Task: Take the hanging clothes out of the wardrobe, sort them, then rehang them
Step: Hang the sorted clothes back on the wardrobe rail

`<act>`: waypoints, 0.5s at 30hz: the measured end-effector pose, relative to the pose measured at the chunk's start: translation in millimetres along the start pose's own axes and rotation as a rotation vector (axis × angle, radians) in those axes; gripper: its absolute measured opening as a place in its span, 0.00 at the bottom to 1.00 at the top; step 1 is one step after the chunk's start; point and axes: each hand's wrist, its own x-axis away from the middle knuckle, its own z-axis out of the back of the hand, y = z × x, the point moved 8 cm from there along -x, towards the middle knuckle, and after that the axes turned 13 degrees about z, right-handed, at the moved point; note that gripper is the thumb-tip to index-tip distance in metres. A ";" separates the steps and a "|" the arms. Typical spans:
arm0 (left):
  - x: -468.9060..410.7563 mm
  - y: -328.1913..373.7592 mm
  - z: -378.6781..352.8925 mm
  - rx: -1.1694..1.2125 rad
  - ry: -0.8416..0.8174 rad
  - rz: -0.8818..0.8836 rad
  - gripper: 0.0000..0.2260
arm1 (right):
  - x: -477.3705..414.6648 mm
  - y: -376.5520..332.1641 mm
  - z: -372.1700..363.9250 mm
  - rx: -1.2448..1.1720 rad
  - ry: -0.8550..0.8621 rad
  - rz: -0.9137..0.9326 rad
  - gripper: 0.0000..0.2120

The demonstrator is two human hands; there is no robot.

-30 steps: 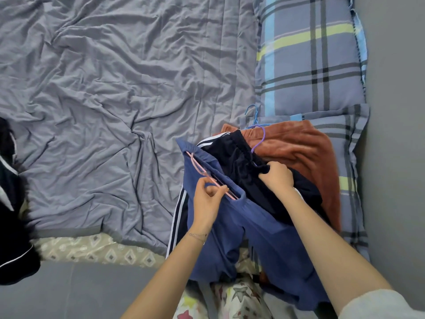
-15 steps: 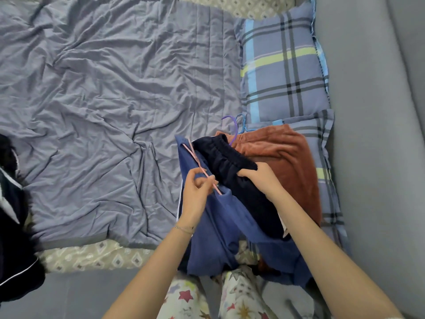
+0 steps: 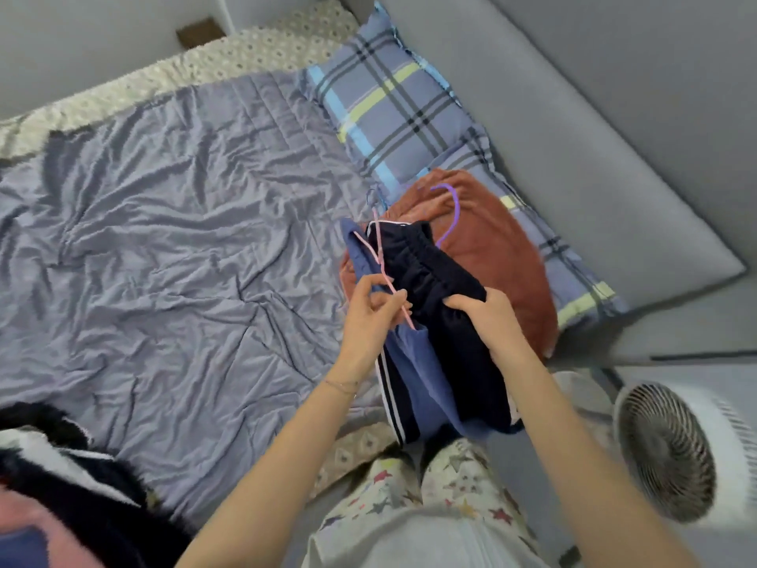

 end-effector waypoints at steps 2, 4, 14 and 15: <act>15.1 4.8 -18.4 -0.079 -0.093 -0.020 0.08 | 35.0 -4.4 21.5 -0.065 0.085 0.006 0.02; 34.2 7.5 -46.1 -0.187 -0.197 -0.055 0.08 | 69.3 -7.6 44.7 -0.128 0.176 0.022 0.02; 153.9 -34.9 -184.4 -0.418 -0.683 -0.074 0.13 | 247.4 15.6 146.7 -0.375 0.595 0.062 0.08; 168.5 -42.0 -196.7 -0.428 -0.723 -0.070 0.13 | 270.0 21.0 156.2 -0.388 0.654 0.072 0.08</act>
